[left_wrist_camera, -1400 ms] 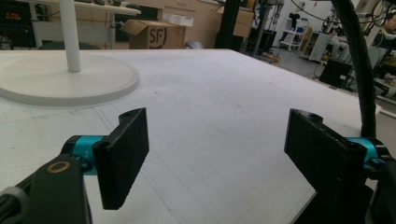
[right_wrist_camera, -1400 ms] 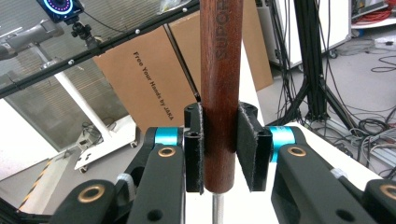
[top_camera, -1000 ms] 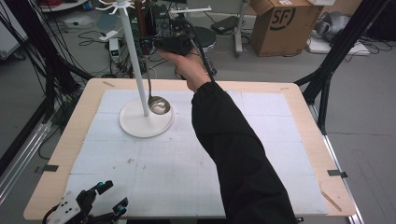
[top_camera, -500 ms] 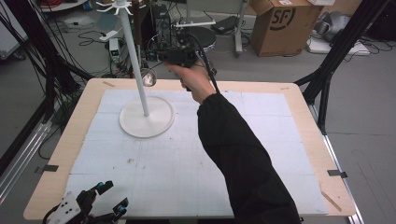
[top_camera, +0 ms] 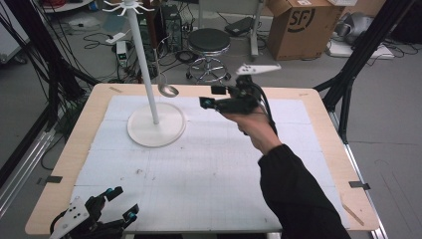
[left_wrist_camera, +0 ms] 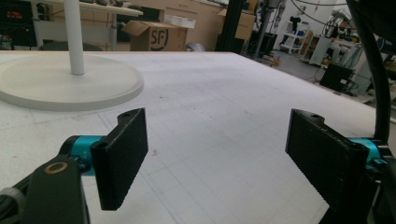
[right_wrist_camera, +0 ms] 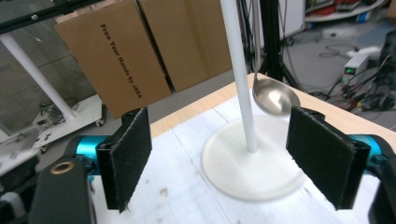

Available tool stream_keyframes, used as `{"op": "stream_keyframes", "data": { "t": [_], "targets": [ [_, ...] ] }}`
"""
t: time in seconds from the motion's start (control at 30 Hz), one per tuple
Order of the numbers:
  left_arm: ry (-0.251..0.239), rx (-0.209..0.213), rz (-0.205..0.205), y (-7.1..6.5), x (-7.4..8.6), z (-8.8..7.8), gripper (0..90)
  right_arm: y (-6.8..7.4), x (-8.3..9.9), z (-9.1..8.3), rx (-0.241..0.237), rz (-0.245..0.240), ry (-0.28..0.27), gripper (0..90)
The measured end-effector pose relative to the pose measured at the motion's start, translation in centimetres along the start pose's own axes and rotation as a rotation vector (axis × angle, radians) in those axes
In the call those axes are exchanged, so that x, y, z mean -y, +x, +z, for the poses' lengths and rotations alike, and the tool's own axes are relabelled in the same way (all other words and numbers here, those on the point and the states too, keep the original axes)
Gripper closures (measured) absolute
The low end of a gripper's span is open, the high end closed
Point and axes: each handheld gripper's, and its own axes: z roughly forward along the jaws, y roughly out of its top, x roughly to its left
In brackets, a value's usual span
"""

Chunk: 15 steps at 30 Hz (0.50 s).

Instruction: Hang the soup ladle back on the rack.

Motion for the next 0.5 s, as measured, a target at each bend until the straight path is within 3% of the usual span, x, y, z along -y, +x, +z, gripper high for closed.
{"op": "stream_keyframes", "data": {
  "t": [0.2, 0.27, 0.5],
  "targets": [
    [0.011, 0.016, 0.001, 0.2, -0.2, 1.3, 20.9, 0.2, 4.2, -4.3, 0.041, 0.014, -0.024, 16.9],
    [0.015, 0.032, 0.001, 0.4, -0.3, 1.8, 18.2, 0.1, 5.6, -5.5, 0.058, 0.034, -0.028, 16.2],
    [0.001, 0.07, -0.027, 1.6, -0.5, 3.7, 15.6, 0.5, 11.0, -8.9, 0.124, 0.027, -0.034, 15.3]
  ]
}}
